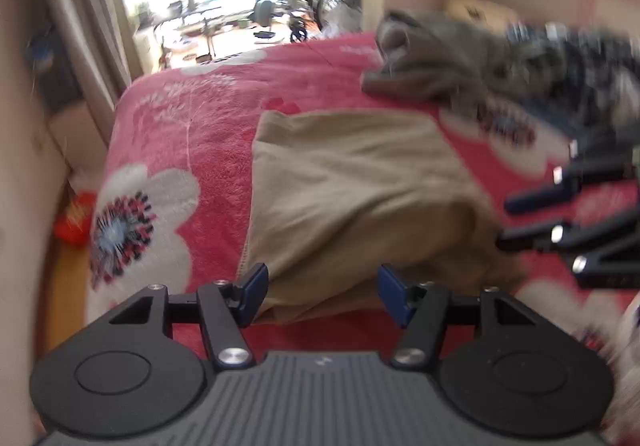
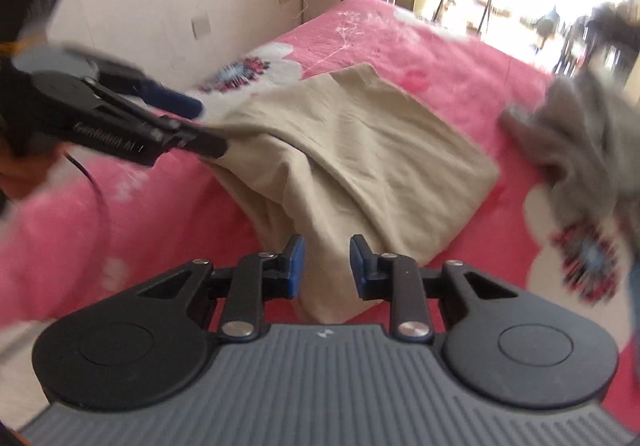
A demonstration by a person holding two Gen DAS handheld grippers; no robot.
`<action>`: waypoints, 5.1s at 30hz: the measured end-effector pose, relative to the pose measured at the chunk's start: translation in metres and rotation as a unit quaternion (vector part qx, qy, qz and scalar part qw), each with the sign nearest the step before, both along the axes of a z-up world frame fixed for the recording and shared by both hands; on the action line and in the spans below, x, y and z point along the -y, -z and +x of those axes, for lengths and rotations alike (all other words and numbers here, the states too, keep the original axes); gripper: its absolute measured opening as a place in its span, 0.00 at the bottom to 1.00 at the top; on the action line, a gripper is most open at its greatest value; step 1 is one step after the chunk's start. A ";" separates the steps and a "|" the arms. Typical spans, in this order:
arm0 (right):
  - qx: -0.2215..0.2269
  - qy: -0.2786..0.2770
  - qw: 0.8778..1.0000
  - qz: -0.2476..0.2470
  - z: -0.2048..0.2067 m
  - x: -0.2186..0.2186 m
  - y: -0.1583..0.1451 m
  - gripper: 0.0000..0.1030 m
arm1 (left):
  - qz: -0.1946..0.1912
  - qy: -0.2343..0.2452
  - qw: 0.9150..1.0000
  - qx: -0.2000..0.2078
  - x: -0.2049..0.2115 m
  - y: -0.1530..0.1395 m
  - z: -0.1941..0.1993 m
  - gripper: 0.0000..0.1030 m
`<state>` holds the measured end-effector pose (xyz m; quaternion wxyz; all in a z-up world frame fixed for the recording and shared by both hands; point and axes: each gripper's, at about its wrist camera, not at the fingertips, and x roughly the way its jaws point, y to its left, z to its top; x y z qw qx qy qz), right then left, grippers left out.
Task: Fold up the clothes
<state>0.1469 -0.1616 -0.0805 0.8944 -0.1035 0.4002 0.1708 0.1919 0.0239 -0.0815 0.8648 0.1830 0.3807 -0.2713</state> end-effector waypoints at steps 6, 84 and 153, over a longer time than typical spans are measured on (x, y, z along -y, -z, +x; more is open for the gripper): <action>0.022 -0.023 0.998 -0.062 0.013 -0.029 0.022 0.27 | 0.079 -0.004 0.996 0.051 0.011 0.031 0.011 0.56; 0.081 0.046 0.987 0.130 0.053 0.002 0.035 0.10 | -0.185 -0.205 0.951 -0.136 -0.082 0.046 0.029 0.04; -0.192 0.305 0.849 0.387 -0.004 0.097 0.106 0.12 | -0.121 -0.196 0.969 -0.088 0.019 0.045 0.107 0.54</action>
